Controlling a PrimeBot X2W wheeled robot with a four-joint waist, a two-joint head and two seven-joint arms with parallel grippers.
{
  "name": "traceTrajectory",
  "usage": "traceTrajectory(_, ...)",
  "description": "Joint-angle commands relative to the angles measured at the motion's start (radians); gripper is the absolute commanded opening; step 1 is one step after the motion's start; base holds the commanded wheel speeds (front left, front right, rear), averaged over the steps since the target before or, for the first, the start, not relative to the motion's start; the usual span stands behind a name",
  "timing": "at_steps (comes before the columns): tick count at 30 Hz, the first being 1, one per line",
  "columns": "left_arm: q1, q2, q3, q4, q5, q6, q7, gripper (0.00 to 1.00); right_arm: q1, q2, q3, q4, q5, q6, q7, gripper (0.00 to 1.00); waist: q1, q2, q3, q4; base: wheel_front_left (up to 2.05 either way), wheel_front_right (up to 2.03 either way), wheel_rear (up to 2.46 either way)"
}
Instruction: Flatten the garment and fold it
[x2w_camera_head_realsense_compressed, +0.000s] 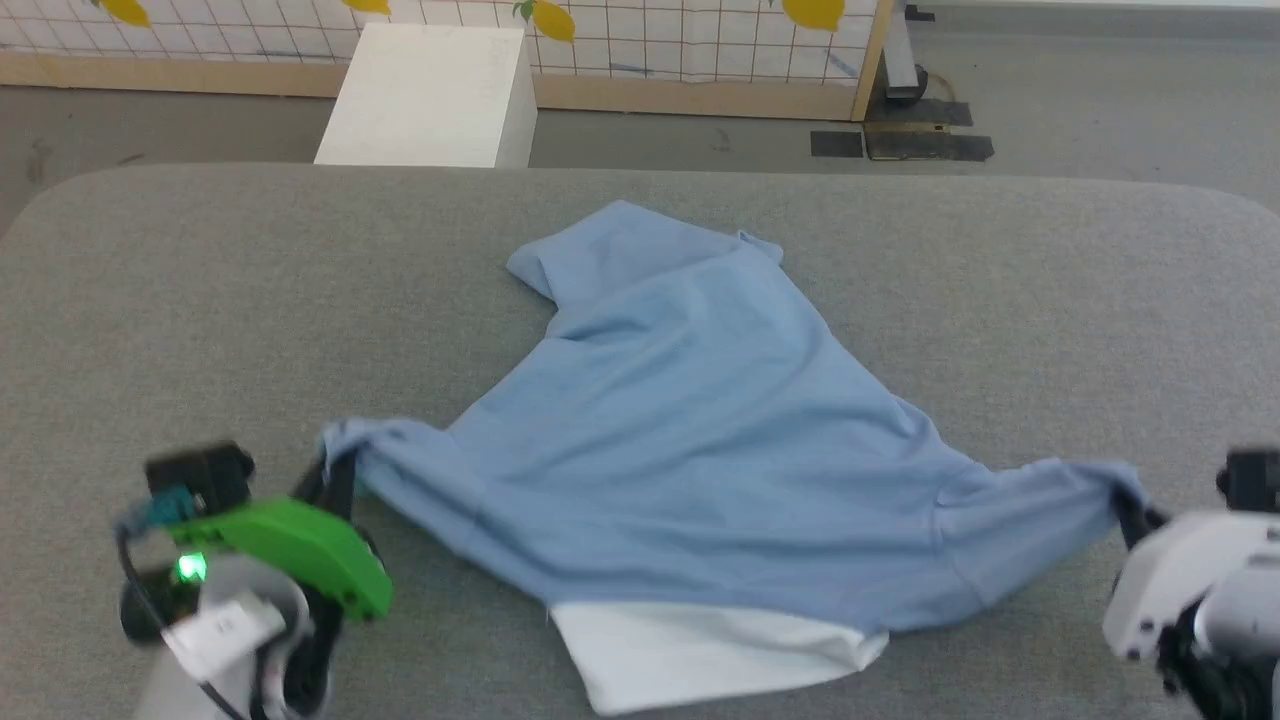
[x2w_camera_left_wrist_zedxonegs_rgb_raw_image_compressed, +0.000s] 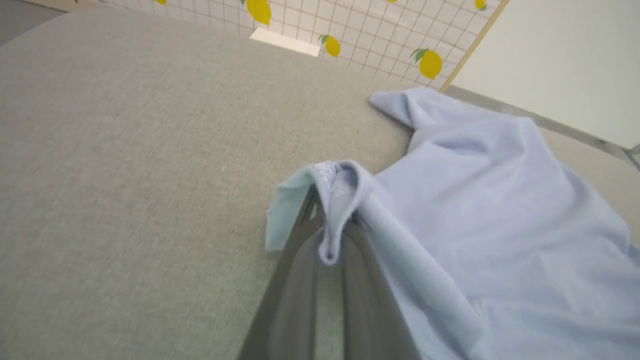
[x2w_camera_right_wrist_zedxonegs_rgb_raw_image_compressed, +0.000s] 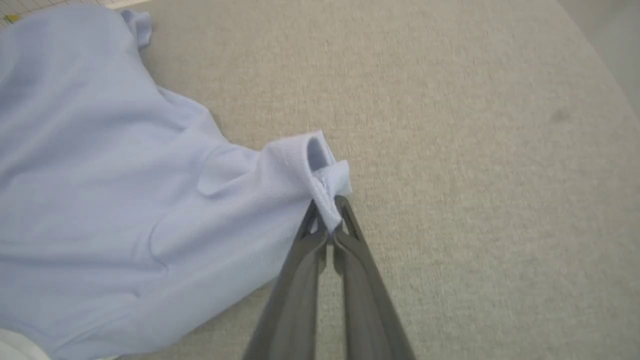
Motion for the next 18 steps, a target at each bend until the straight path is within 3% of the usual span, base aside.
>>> traceTrajectory(1,-0.061,0.016,0.012,-0.021,-0.023,-0.015,0.014,0.0,-0.055,-0.02,0.017,-0.03,-0.013,-0.001,0.022,0.0,0.0,0.006,0.012,-0.003,0.0,0.0,0.0)
traceTrajectory(9,-0.428,0.08,0.051,-0.085,-0.09,-0.028,0.135,0.0,-0.481,-0.192,0.18,-0.076,0.033,-0.001,0.2,0.0,0.0,0.006,0.147,-0.029,0.0,0.0,0.0)
traceTrajectory(14,-0.679,0.128,0.063,-0.053,-0.056,-0.004,0.152,0.0,-0.81,-0.231,0.255,-0.001,0.024,-0.001,0.249,0.0,0.0,0.006,0.274,-0.061,0.0,0.0,0.0)
traceTrajectory(18,-0.882,0.159,0.053,-0.008,0.006,0.023,0.132,0.0,-1.058,-0.249,0.291,0.098,-0.023,-0.001,0.208,0.0,0.0,0.006,0.365,-0.075,0.0,0.0,0.0)
